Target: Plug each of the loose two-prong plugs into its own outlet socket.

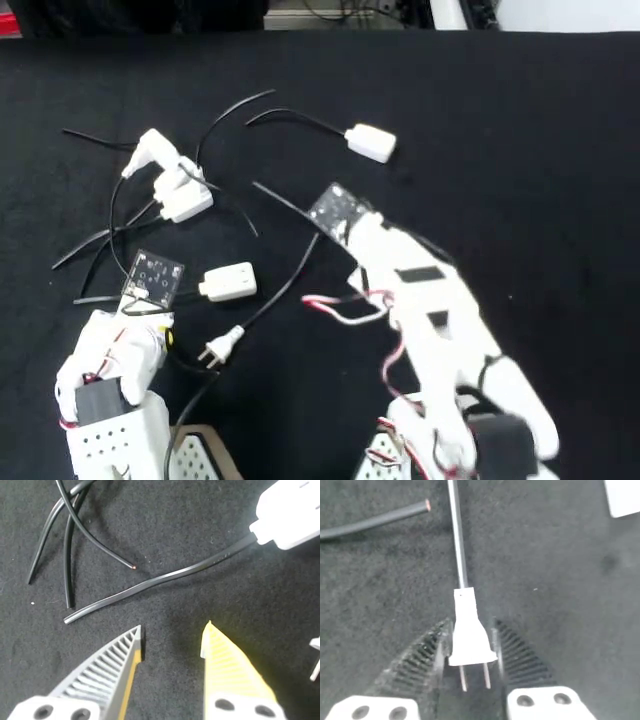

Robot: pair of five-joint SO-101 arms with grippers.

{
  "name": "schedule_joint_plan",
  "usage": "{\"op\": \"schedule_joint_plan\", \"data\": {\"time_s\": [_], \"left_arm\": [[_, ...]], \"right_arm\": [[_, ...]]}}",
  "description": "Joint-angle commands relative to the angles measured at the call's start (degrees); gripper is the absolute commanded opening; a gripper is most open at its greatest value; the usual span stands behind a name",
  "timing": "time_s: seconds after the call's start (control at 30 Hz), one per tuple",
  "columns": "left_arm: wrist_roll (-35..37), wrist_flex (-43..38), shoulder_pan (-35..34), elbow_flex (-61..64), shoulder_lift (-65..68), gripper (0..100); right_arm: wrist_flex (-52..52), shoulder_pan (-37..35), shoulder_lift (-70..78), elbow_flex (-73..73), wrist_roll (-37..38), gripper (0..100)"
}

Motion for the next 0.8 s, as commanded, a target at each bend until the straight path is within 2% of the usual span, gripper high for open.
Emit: {"op": "schedule_joint_plan", "data": {"time_s": [0.0,0.2,0.3,0.43,0.77], "left_arm": [[0.4,1.2,-0.7,0.0,-0.5,20],[0.4,1.2,-0.7,0.0,-0.5,20],[0.4,1.2,-0.7,0.0,-0.5,20],[0.4,1.3,-0.7,0.0,-0.5,20],[0.4,1.2,-0.7,0.0,-0.5,20]], "right_arm": [[-4.9,1.4,-7.3,4.1,0.2,17.7],[-5.6,1.5,-15.8,7.9,-1.0,18.4],[2.6,1.5,-15.0,4.0,-2.3,18.1],[15.2,1.5,-7.8,-6.7,-2.4,18.1],[34.8,3.5,19.8,-39.3,-2.6,18.1]]}}
